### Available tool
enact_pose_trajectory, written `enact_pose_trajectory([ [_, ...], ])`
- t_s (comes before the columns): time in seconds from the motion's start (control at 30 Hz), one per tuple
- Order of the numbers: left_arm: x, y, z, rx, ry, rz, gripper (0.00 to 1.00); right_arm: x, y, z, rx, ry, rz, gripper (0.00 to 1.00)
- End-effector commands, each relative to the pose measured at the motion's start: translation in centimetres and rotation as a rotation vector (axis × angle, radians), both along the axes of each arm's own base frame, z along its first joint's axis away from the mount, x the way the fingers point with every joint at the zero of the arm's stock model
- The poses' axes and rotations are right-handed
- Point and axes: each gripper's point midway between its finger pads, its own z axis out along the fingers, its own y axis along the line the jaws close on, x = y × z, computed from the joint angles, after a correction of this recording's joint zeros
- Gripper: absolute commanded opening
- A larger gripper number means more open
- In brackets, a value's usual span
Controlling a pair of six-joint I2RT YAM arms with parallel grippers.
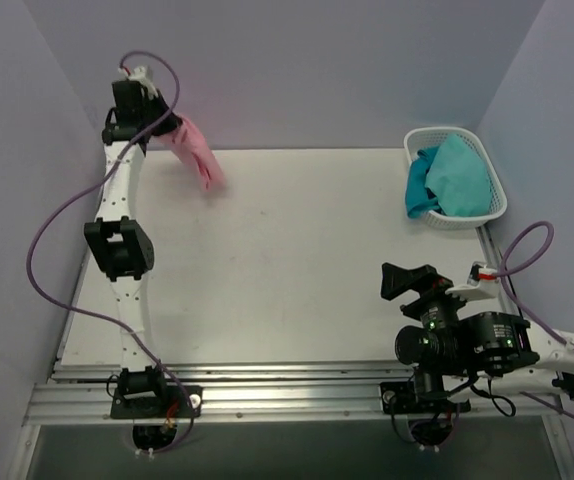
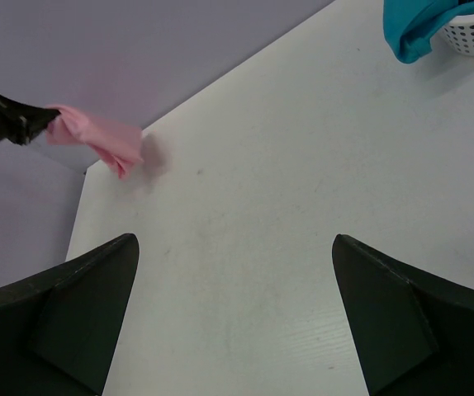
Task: Fold and stack the t-shirts
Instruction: Put the neatly folded tshirt into the corner of the board with the left arm
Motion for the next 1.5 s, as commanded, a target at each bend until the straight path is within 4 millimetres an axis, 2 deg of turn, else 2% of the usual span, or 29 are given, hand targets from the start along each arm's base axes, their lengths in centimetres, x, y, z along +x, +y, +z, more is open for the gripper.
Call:
enact_pose_trajectory([
  [0.0, 1.0, 3.6, 14.6, 0.023, -0.305, 0.071, 0.02, 0.5, -0.4, 1.6, -0.052, -0.056, -0.037, 0.99],
  [0.07, 0.8, 6.7, 16.6, -0.024, -0.357, 0.120, 0.02, 0.5, -0.2, 2.0, -0.061, -0.061, -0.036, 0.99],
  [0.13, 1.6, 9.2, 14.1, -0.049, -0.300, 0.187, 0.02, 0.5, -0.2, 1.9, -0.059, -0.058, -0.035, 0.99],
  [0.17, -0.2, 10.3, 17.1, -0.047, -0.343, 0.210, 0.02, 0.5, -0.3, 1.7, -0.056, -0.058, -0.037, 0.99],
  [0.2, 0.3, 10.9, 11.8, -0.066, -0.260, 0.227, 0.02, 0.5, -0.2, 1.7, -0.043, -0.060, -0.037, 0.99],
  [0.23, -0.4, 11.0, 11.0, -0.070, -0.250, 0.232, 0.02, 0.5, -0.3, 1.7, -0.029, -0.063, -0.038, 0.99],
  [0.27, -2.1, 10.9, 12.7, -0.068, -0.277, 0.236, 0.02, 0.5, -0.3, 1.5, -0.056, -0.068, -0.035, 0.99],
  [0.3, -2.4, 11.3, 12.1, -0.054, -0.297, 0.257, 0.02, 0.6, -0.3, 1.5, -0.055, -0.071, -0.034, 0.99],
  [0.33, -3.9, 11.1, 6.2, -0.051, -0.183, 0.274, 0.02, 0.6, -0.2, 1.7, -0.040, -0.072, -0.034, 0.99],
  [0.37, -5.5, 11.2, 7.3, -0.034, -0.208, 0.302, 0.02, 0.5, -0.2, 1.8, -0.041, -0.069, -0.031, 0.99],
  [0.4, -6.3, 11.4, 5.9, -0.028, -0.190, 0.343, 0.02, 0.5, -0.2, 1.8, -0.045, -0.067, -0.027, 0.99],
  [0.43, -8.5, 12.3, 1.2, -0.020, -0.082, 0.428, 0.02, 0.4, -0.2, 1.7, -0.040, -0.058, -0.021, 0.99],
  [0.47, -10.0, 12.5, 0.7, -0.039, -0.054, 0.467, 0.05, 0.4, -0.2, 1.6, -0.035, -0.052, -0.016, 0.99],
  [0.53, -13.9, 12.5, -5.1, -0.117, 0.114, 0.558, 0.35, 0.2, 0.0, 1.3, -0.035, -0.033, 0.004, 0.99],
  [0.57, -15.2, 12.5, -7.2, -0.138, 0.174, 0.591, 0.86, 0.2, 0.0, 1.1, -0.033, -0.028, 0.008, 0.99],
  [0.6, -17.1, 12.3, -9.5, -0.194, 0.270, 0.653, 0.95, 0.1, -0.1, 1.0, -0.031, -0.025, 0.011, 0.99],
  [0.7, -21.6, 13.0, -14.0, -0.279, 0.408, 0.760, 0.94, -0.1, -0.2, 0.3, -0.026, -0.003, 0.029, 0.98],
  [0.83, -24.4, 13.6, -12.4, -0.366, 0.344, 0.811, 0.94, -0.3, -0.4, -0.4, -0.011, 0.019, 0.045, 0.97],
  [0.87, -24.6, 13.7, -9.8, -0.367, 0.277, 0.813, 0.94, -0.3, -0.5, -0.6, -0.011, 0.021, 0.047, 0.97],
  [0.93, -25.3, 13.4, -7.2, -0.377, 0.229, 0.822, 0.94, -0.4, -0.5, -0.8, -0.003, 0.027, 0.049, 0.96],
  [1.03, -26.1, 12.6, 0.1, -0.385, 0.063, 0.783, 0.94, -0.4, -0.3, -1.0, -0.003, 0.027, 0.048, 0.96],
  [1.17, -25.4, 11.5, 5.5, -0.348, -0.092, 0.683, 0.94, -0.3, 0.3, -1.1, -0.003, 0.022, 0.044, 0.96],
  [1.23, -24.3, 11.3, 6.4, -0.326, -0.128, 0.653, 0.94, -0.2, 0.7, -1.1, -0.014, 0.020, 0.043, 0.96],
  [1.3, -22.4, 11.7, 4.9, -0.302, -0.112, 0.636, 0.94, -0.2, 1.1, -1.0, -0.019, 0.017, 0.041, 0.96],
  [1.33, -21.1, 11.7, 2.4, -0.306, -0.056, 0.625, 0.95, -0.2, 1.2, -0.9, -0.019, 0.015, 0.041, 0.96],
  [1.37, -19.7, 11.9, 2.1, -0.312, -0.070, 0.611, 1.00, -0.1, 1.2, -0.8, -0.021, 0.010, 0.038, 0.96],
  [1.4, -18.8, 11.9, 1.2, -0.315, -0.059, 0.599, 0.93, -0.1, 1.3, -0.8, -0.024, 0.009, 0.036, 0.96],
  [1.43, -17.5, 11.5, -2.1, -0.334, 0.010, 0.575, 0.86, -0.1, 1.2, -0.8, -0.021, 0.008, 0.033, 0.96],
  [1.47, -15.9, 11.6, -2.2, -0.352, -0.015, 0.557, 0.72, -0.1, 1.2, -0.7, -0.023, 0.003, 0.031, 0.96],
])
